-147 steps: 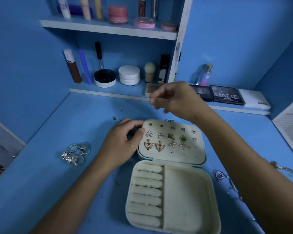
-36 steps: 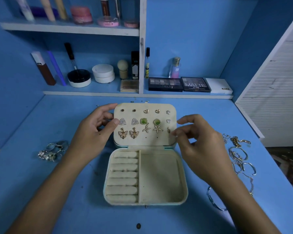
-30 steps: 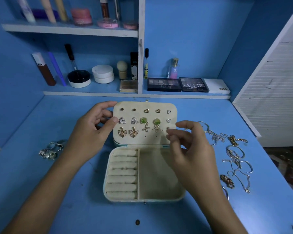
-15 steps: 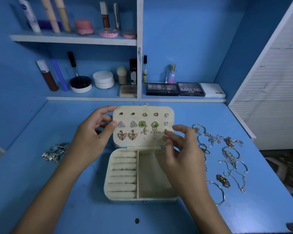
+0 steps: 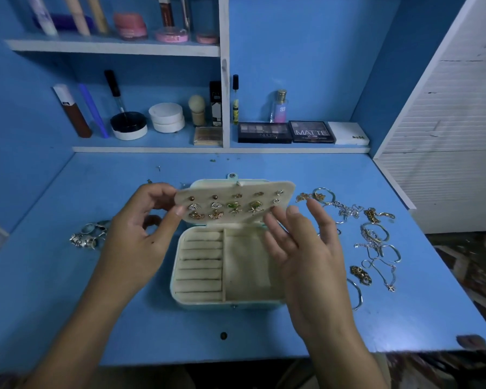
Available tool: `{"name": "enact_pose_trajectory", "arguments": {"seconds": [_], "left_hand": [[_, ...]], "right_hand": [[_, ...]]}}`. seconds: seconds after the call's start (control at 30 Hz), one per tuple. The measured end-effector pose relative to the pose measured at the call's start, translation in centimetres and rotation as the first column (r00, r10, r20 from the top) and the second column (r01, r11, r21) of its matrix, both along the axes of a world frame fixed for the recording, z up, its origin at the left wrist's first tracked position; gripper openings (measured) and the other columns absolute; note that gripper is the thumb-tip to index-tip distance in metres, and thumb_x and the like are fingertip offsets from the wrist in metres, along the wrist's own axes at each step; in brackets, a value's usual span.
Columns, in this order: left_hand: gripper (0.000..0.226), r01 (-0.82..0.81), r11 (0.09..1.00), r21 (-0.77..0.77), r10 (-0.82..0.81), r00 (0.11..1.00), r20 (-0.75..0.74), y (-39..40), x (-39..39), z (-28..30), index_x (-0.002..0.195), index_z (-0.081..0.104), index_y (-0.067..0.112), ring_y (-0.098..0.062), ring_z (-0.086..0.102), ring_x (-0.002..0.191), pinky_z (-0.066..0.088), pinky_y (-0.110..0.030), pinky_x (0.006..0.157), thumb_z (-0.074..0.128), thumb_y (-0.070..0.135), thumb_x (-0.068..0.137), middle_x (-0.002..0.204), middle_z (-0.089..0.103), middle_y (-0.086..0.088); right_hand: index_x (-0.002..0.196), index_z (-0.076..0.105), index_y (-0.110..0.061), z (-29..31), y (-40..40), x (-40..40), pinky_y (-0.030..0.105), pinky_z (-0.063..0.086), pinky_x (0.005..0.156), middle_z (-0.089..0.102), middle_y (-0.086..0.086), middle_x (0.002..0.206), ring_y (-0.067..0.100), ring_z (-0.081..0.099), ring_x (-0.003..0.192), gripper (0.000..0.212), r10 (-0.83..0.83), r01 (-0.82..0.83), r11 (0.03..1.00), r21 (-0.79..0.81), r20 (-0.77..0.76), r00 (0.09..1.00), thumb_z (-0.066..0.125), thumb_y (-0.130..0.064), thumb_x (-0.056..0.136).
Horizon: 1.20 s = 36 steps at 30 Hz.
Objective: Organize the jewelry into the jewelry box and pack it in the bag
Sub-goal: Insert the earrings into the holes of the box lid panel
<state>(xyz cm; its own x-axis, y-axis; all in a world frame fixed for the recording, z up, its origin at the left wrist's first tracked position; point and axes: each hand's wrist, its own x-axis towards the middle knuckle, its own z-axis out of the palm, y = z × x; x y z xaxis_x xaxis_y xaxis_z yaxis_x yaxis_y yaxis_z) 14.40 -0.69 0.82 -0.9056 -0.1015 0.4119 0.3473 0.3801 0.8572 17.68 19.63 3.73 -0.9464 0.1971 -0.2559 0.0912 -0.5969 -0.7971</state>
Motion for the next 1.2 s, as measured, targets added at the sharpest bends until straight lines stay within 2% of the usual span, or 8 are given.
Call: {"name": "enact_pose_trajectory", "arguments": {"seconds": [0.13, 0.33, 0.67, 0.9, 0.93, 1.03, 1.1, 1.2], "left_hand": [[0.024, 0.031, 0.999, -0.030, -0.031, 0.999, -0.010, -0.1, 1.7, -0.6, 0.093, 0.062, 0.042, -0.011, 0.066, 0.103, 0.053, -0.031, 0.086, 0.065, 0.019, 0.091, 0.102, 0.070, 0.013], [0.004, 0.083, 0.996, 0.031, -0.083, 0.996, 0.010, -0.3, 3.5, -2.0, 0.087, 0.060, 0.030, -0.014, 0.067, 0.109, 0.053, -0.025, 0.088, 0.059, 0.032, 0.083, 0.106, 0.071, 0.008], [0.014, 0.110, 0.994, 0.029, -0.111, 0.992, 0.057, -1.0, 3.6, -2.9, 0.084, 0.062, 0.029, -0.018, 0.065, 0.108, 0.052, -0.026, 0.088, 0.049, 0.024, 0.080, 0.107, 0.071, 0.006], [0.025, 0.052, 0.999, -0.009, -0.051, 0.993, 0.108, -1.5, 0.4, -0.3, 0.082, 0.066, 0.035, -0.043, 0.062, 0.088, 0.050, -0.056, 0.078, 0.054, 0.013, 0.086, 0.098, 0.073, 0.012], [0.028, 0.049, 0.998, -0.036, -0.044, 0.991, 0.123, -1.5, -0.5, 0.2, 0.083, 0.067, 0.035, -0.041, 0.062, 0.090, 0.051, -0.054, 0.077, 0.054, 0.011, 0.089, 0.097, 0.073, 0.011], [0.031, 0.043, 0.988, -0.145, -0.019, 0.987, 0.159, -1.6, -4.4, 1.0, 0.087, 0.066, 0.035, -0.011, 0.067, 0.092, 0.052, -0.034, 0.084, 0.056, 0.007, 0.095, 0.094, 0.073, 0.014], [0.024, 0.038, 0.978, -0.205, -0.002, 0.985, 0.173, -1.5, -7.4, 1.0, 0.091, 0.067, 0.033, -0.007, 0.067, 0.094, 0.050, -0.021, 0.087, 0.058, 0.010, 0.095, 0.096, 0.073, 0.014], [0.015, 0.033, 0.942, -0.333, 0.034, 0.981, 0.193, -1.2, -11.7, 0.6, 0.101, 0.072, 0.022, -0.009, 0.066, 0.091, 0.048, -0.013, 0.079, 0.061, 0.015, 0.094, 0.099, 0.072, 0.007]], "right_hand": [[0.135, 0.048, -0.022, -0.1, 0.7, 0.6, 0.042, 0.048, 0.105, 0.076, 0.009, 0.104, 0.025, 0.072, 0.103, 0.047, 0.009, -0.002, 0.991, -0.136, 0.049, 0.999, 0.064, -0.024, 0.091], [0.132, 0.049, -0.016, -0.6, 1.2, 1.1, 0.041, 0.052, 0.100, 0.076, 0.011, 0.095, 0.025, 0.073, 0.098, 0.042, 0.038, -0.004, 0.969, -0.246, 0.130, 0.991, 0.063, -0.011, 0.093], [0.124, 0.059, -0.013, -1.1, 1.8, 1.2, 0.027, 0.061, 0.077, 0.074, 0.005, 0.093, 0.018, 0.072, 0.079, 0.035, 0.141, -0.133, 0.990, -0.053, 0.173, 0.975, 0.062, -0.001, 0.091], [0.116, 0.064, -0.014, -1.5, 1.6, 1.3, 0.032, 0.056, 0.090, 0.073, 0.012, 0.114, 0.026, 0.070, 0.108, 0.028, 0.131, -0.127, 0.991, -0.033, 0.170, 0.977, 0.058, 0.000, 0.092], [0.115, 0.064, -0.013, -1.5, 1.6, 1.3, 0.032, 0.055, 0.091, 0.073, 0.012, 0.114, 0.026, 0.070, 0.108, 0.027, 0.130, -0.126, 0.991, -0.035, 0.166, 0.977, 0.058, 0.000, 0.092], [0.117, 0.063, -0.013, -1.6, 1.6, 1.4, 0.032, 0.055, 0.092, 0.073, 0.012, 0.115, 0.026, 0.070, 0.108, 0.028, 0.134, -0.131, 0.991, -0.030, 0.160, 0.978, 0.057, 0.000, 0.092], [0.118, 0.063, -0.012, -1.7, 1.6, 1.3, 0.033, 0.055, 0.093, 0.072, 0.012, 0.117, 0.028, 0.068, 0.110, 0.029, 0.129, -0.126, 0.992, -0.031, 0.160, 0.979, 0.057, 0.000, 0.092], [0.120, 0.062, -0.012, -1.8, 1.7, 1.3, 0.032, 0.057, 0.092, 0.071, 0.013, 0.119, 0.030, 0.065, 0.114, 0.032, 0.128, -0.123, 0.992, -0.041, 0.164, 0.978, 0.058, 0.000, 0.091]]}}
